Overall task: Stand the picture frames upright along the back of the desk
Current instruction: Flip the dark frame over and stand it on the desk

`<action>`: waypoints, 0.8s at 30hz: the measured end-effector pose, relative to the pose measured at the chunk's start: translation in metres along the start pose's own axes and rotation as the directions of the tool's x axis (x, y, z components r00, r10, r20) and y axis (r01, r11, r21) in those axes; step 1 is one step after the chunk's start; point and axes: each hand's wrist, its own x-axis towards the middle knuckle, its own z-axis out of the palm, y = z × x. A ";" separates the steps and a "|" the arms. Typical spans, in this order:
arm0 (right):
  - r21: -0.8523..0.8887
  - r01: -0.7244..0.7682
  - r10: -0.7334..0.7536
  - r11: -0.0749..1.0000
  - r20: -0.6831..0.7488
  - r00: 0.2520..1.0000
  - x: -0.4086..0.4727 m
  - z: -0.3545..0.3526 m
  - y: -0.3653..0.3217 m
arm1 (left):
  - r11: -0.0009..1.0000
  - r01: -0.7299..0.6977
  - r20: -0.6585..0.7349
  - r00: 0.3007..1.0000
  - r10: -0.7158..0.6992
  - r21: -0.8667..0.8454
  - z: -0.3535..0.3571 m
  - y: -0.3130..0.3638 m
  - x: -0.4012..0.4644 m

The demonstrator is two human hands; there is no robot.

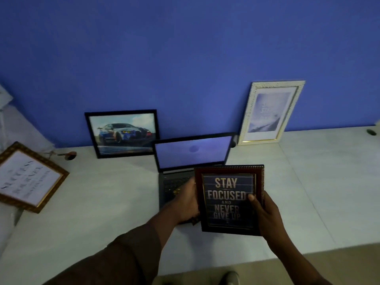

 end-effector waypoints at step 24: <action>-0.343 -0.043 0.099 0.939 0.146 0.984 0.197 -0.255 0.025 | 0.992 0.051 -0.245 0.969 -0.022 0.113 0.220 -0.024 0.227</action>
